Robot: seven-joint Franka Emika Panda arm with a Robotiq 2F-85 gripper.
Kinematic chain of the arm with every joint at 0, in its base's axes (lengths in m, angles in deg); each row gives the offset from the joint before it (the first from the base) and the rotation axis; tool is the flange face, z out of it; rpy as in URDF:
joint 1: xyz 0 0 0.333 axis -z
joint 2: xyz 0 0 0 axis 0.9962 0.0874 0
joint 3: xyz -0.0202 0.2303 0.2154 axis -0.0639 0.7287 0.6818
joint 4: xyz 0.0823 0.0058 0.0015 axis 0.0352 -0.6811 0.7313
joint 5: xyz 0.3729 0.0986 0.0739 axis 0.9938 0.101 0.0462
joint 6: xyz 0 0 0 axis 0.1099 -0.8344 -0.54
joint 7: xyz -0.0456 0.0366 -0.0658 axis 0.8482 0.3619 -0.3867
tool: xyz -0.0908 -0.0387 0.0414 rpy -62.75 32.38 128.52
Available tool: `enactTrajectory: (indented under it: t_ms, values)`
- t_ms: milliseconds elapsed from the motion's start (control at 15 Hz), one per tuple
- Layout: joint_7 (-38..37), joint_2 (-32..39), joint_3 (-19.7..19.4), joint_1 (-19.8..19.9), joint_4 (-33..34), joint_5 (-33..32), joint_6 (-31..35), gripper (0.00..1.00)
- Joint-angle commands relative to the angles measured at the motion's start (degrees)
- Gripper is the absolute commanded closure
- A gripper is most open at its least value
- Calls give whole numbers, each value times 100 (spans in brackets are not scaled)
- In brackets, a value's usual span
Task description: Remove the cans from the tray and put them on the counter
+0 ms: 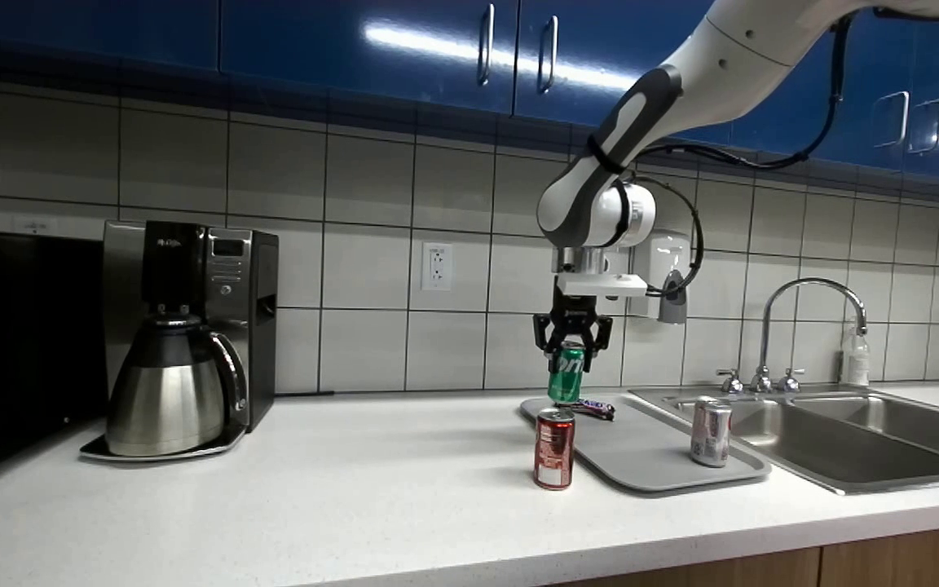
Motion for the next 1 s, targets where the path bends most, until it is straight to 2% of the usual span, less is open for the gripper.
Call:
enactTrajectory:
  t_ms: [0, 933]
  values:
    - [-316, 134, 99, -96, 195, 1, -45, 61]
    - [-956, 1149, -43, -507, 932, -187, -190, 61]
